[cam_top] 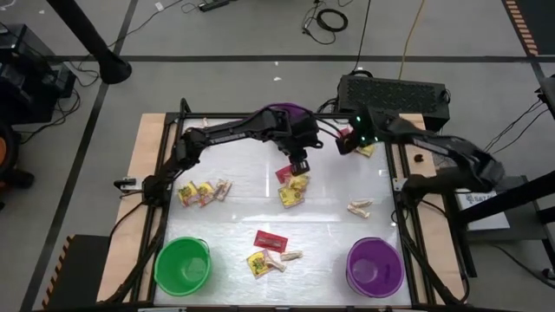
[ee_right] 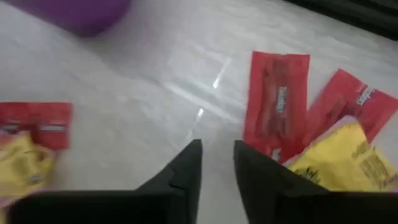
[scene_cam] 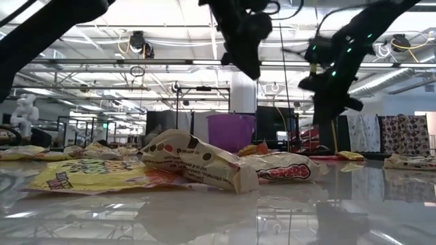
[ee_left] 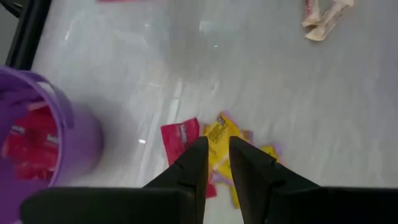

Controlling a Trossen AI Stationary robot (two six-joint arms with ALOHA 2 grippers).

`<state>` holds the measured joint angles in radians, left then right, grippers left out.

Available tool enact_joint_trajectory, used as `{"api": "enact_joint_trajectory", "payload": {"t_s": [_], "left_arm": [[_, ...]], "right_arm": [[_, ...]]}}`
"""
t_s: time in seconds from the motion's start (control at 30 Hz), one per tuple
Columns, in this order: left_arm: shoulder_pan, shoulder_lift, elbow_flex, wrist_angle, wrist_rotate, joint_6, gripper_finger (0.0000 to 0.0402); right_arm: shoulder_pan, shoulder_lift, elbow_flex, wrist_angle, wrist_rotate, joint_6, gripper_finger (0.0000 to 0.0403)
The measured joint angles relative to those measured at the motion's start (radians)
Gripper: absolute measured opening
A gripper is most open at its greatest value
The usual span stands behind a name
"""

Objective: Sort candy by brand, put in halloween buckets
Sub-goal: Put the red candy into the green bucket

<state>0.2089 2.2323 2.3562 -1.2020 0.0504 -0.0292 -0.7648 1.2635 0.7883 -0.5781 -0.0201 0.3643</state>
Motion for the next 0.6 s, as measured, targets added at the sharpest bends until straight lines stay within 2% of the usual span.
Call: {"api": "enact_joint_trajectory", "payload": {"t_s": [0.13, 0.3, 0.37, 0.47, 0.6], "left_arm": [[0.001, -0.058, 0.000, -0.117, -0.021, -0.018, 0.0070], [-0.010, -0.133, -0.012, -0.281, -0.165, -0.034, 0.0070], [-0.018, -0.169, -0.040, -0.299, -0.213, -0.059, 0.0070], [-0.028, -0.258, -0.138, -0.276, -0.243, -0.068, 0.0070], [-0.028, -0.400, -0.349, -0.171, -0.261, -0.098, 0.0070]], "right_arm": [[-0.049, 0.105, 0.052, 0.004, -0.005, -0.092, 0.0155], [-0.083, 0.195, 0.058, 0.011, -0.004, -0.146, 0.0210], [-0.097, 0.226, 0.058, 0.030, -0.004, -0.157, 0.0223], [-0.114, 0.261, 0.058, 0.050, -0.002, -0.162, 0.0231], [-0.132, 0.278, 0.058, 0.062, 0.029, -0.167, 0.0228]]}}
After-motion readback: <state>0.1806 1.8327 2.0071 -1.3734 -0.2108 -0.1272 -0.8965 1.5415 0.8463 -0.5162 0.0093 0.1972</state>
